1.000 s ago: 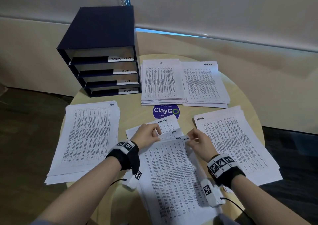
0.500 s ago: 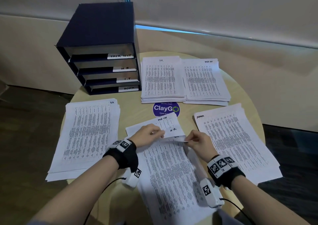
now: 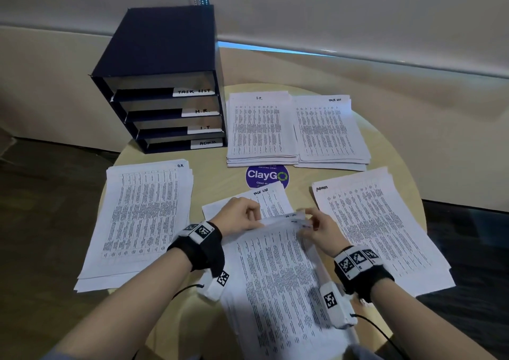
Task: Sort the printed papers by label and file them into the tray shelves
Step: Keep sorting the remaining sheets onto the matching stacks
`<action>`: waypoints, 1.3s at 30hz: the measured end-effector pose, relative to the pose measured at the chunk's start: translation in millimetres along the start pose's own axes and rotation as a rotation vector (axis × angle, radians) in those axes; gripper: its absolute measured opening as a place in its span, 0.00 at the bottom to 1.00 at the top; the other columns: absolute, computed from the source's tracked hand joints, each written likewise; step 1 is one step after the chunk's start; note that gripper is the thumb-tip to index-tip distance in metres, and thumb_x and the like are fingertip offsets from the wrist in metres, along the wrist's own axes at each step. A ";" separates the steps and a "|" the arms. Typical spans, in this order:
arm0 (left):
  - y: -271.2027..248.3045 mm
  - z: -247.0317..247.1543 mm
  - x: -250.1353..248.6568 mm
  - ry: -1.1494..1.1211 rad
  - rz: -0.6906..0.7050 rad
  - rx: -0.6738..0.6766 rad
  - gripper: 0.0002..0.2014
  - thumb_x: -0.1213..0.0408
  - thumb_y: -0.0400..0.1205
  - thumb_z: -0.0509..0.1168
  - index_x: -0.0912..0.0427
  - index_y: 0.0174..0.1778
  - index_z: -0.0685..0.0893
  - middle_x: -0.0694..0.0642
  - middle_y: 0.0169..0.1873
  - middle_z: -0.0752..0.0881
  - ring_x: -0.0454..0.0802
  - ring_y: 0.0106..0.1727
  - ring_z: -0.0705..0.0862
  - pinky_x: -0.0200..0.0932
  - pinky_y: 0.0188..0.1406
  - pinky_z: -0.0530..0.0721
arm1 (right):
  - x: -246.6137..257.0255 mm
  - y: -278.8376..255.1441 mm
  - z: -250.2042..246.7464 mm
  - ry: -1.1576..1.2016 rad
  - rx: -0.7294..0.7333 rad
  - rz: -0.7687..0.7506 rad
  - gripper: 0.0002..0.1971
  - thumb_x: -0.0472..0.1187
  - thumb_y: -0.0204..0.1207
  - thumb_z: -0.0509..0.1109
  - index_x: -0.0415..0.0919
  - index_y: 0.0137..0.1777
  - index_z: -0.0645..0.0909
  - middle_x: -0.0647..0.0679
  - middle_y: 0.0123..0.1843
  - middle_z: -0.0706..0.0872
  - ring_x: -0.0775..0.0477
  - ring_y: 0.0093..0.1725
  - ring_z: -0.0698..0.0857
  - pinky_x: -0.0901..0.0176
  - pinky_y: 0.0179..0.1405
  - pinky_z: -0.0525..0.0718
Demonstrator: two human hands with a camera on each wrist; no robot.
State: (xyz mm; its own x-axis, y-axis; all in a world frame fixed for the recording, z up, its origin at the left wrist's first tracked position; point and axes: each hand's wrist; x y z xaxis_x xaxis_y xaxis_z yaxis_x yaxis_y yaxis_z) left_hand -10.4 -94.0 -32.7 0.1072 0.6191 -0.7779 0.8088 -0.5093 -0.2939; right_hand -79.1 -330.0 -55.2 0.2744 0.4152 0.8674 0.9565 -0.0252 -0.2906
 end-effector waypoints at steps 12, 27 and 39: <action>-1.5 0.1 21.6 0.409 0.093 -0.277 0.14 0.65 0.85 0.62 0.53 0.66 0.82 0.50 0.54 0.81 0.48 0.53 0.80 0.44 0.56 0.79 | -1.8 -3.4 -6.7 -0.095 -0.014 -0.019 0.08 0.25 0.66 0.73 0.38 0.36 0.86 0.44 0.47 0.77 0.53 0.50 0.78 0.71 0.48 0.72; -30.4 6.5 14.2 0.109 0.084 -0.093 0.13 0.60 0.87 0.58 0.55 0.62 0.85 0.48 0.58 0.87 0.40 0.53 0.82 0.38 0.58 0.79 | -7.5 -6.1 0.0 0.215 0.028 -0.041 0.12 0.18 0.63 0.71 0.36 0.30 0.81 0.46 0.50 0.88 0.45 0.52 0.86 0.65 0.51 0.81; -8.6 -37.9 38.4 0.233 -0.189 -0.019 0.02 0.65 0.79 0.70 0.57 0.42 0.84 0.42 0.28 0.77 0.45 0.35 0.75 0.30 0.30 0.69 | -0.6 -7.0 1.1 0.166 -0.015 -0.019 0.16 0.17 0.64 0.69 0.39 0.29 0.79 0.47 0.38 0.86 0.55 0.38 0.84 0.72 0.39 0.78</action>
State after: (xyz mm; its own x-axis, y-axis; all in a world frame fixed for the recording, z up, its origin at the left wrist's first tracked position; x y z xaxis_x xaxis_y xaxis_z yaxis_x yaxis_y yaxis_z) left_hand 8.7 -43.2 -39.0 0.0819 0.8236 -0.5612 0.8373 -0.3622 -0.4095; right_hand -86.0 -329.0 -54.1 0.2678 0.2600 0.9277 0.9627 -0.0326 -0.2687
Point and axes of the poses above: each hand's wrist, its own y-axis towards the middle knuckle, its own z-axis out of the palm, x = y × z
